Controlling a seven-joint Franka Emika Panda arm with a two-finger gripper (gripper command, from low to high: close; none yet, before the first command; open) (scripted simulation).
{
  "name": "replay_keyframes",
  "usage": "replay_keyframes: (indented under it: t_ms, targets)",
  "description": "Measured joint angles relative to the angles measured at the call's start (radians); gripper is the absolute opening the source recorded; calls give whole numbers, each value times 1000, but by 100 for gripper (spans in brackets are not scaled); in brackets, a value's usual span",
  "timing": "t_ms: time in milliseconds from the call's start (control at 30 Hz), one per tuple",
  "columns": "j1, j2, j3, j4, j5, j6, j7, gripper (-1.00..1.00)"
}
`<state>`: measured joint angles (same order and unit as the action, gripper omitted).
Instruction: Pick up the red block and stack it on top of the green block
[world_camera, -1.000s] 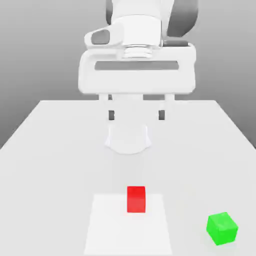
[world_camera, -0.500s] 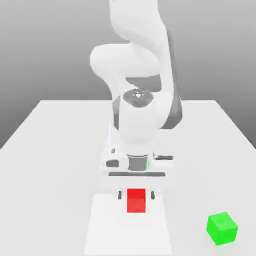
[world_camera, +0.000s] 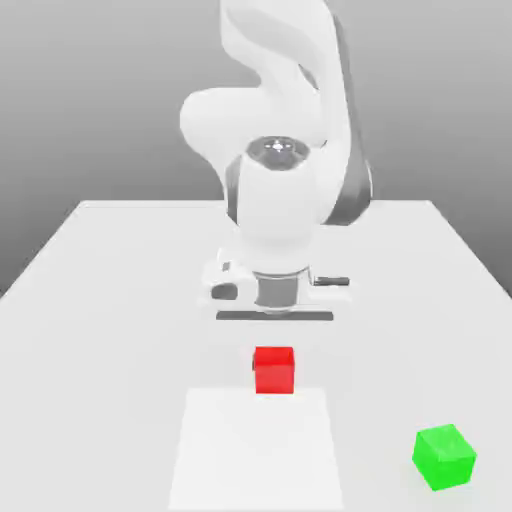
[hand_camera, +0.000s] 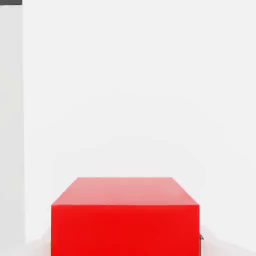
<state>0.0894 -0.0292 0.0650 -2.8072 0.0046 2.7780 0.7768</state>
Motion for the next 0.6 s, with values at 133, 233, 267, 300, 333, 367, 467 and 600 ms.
replay_keyframes:
  t_ms: [133, 233, 267, 300, 333, 367, 467, 600]
  targets:
    - [82, 63, 48, 140, -14, -78, -142, -100]
    - [137, 115, 89, 248, -31, -135, -246, -100]
    - [152, 133, 103, 285, -39, -154, -280, -100]
    - [165, 151, 118, 321, -47, -173, -313, -100]
    - [176, 172, 130, 351, -57, -184, -339, -100]
    - [181, 201, 136, 368, -70, -172, -345, -100]
    - [202, 303, 117, 386, -118, -90, -326, -100]
    - [208, 332, 109, 389, -130, -65, -318, 100]
